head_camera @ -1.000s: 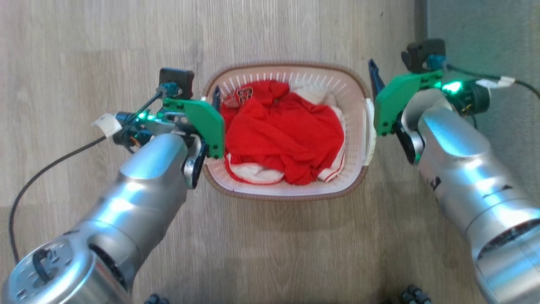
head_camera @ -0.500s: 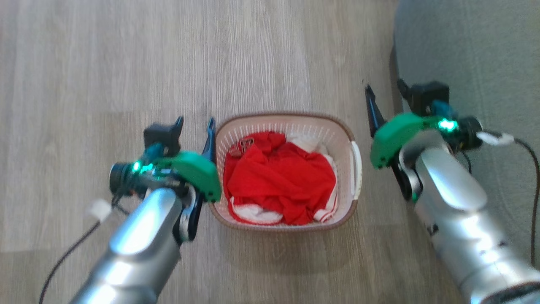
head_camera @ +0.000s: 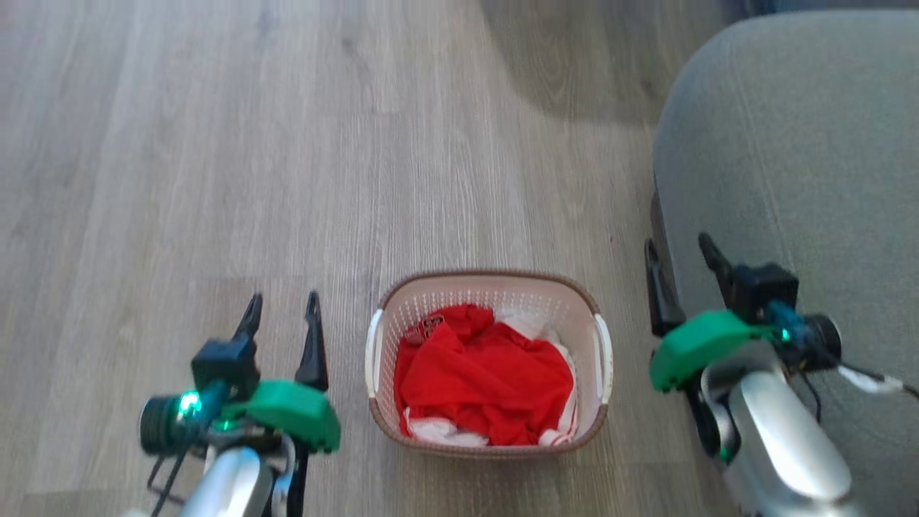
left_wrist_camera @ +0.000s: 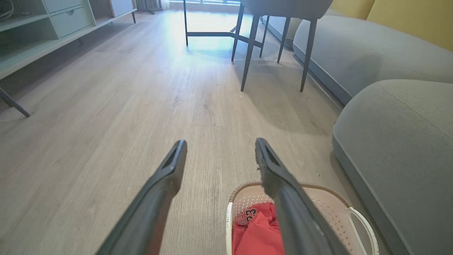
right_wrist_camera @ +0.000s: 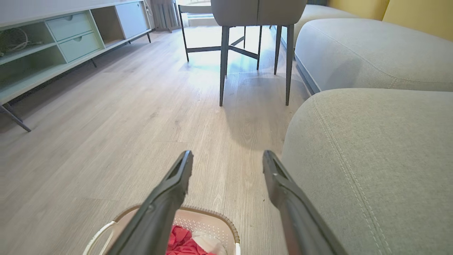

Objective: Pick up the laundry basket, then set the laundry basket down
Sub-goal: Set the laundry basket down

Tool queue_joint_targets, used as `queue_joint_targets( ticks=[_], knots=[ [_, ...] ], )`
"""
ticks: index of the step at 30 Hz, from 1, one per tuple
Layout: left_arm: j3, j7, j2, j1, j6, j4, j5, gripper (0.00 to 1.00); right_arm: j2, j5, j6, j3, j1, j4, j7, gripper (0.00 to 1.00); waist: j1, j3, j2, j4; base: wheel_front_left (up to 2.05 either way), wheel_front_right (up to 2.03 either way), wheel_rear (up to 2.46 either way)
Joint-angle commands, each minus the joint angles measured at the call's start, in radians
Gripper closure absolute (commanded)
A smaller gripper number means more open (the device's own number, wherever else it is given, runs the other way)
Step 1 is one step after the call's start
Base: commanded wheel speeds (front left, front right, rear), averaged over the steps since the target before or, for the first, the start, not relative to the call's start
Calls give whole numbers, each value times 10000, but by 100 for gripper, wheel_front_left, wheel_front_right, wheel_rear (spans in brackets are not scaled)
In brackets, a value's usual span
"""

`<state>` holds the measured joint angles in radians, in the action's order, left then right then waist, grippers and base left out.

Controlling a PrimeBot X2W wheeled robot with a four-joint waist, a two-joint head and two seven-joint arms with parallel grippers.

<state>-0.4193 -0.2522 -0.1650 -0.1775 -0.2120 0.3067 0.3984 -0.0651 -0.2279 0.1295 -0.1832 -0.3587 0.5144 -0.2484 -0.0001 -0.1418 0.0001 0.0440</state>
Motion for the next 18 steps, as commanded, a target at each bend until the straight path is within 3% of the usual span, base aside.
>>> queue_joint_targets(
  ticks=[1,9,18],
  knots=[
    [625,-95,-205,185,-81,-711,-291,0,147,161,12,-78,316,-794,-133,0,1,451,-1,107,0,0,0],
    [1327,-95,-53,1807,4,-1941,-864,0,148,299,12,344,2115,-2758,-133,0,1,1061,-1,53,0,0,0],
    [1929,-95,82,2797,200,-2445,-1141,0,148,498,12,623,3518,-4051,-133,0,1,1410,-1,-97,0,0,0]
  ],
)
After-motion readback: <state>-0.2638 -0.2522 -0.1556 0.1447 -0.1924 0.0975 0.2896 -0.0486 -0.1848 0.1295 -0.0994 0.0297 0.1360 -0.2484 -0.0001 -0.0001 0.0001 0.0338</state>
